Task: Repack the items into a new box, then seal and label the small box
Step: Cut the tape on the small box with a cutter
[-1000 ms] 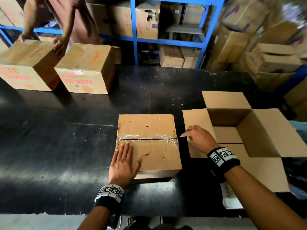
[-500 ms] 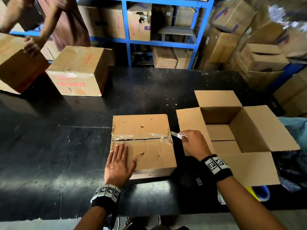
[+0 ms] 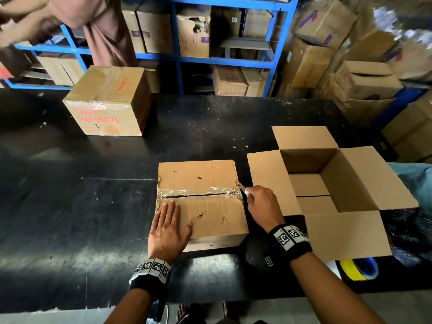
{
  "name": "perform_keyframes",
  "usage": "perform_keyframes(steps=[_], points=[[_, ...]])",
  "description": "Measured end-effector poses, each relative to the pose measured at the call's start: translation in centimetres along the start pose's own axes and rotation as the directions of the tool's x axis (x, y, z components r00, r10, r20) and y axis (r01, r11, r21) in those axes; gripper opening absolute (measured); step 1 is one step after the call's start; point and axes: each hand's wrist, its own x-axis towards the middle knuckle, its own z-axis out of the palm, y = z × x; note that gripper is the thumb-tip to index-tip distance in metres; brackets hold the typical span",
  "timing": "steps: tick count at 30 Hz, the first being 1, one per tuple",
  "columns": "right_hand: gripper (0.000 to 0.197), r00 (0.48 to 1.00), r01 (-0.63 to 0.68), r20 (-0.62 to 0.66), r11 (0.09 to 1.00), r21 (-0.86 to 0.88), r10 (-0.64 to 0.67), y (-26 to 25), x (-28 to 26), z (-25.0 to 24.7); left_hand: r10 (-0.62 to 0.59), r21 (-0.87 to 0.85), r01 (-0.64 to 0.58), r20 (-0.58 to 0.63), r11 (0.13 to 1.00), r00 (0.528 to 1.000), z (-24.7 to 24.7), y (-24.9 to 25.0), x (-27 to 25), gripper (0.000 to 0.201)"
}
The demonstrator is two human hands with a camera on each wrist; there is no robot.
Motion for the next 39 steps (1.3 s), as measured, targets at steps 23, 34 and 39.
perform_keyframes(steps=[23,34,39], points=[[0.011,0.989,-0.058,-0.135,0.998,0.024,0.061,-3.5,0.1,-5.1,0.003,-0.057,-0.002,0.018,0.998,1.0,-0.6,0.1,0.3,0.083],[0.01,0.997,0.026,0.06,0.961,0.274,-0.044,-13.1,0.6,5.4,-0.163,-0.619,0.176,0.079,0.765,0.983,-2.0,-6.7,2.3,0.075],[0.014,0.991,0.064,0.098,0.969,0.24,-0.09,-17.2,0.9,8.6,-0.192,-0.779,0.322,0.259,0.537,0.947,-1.9,-9.0,3.4,0.067]])
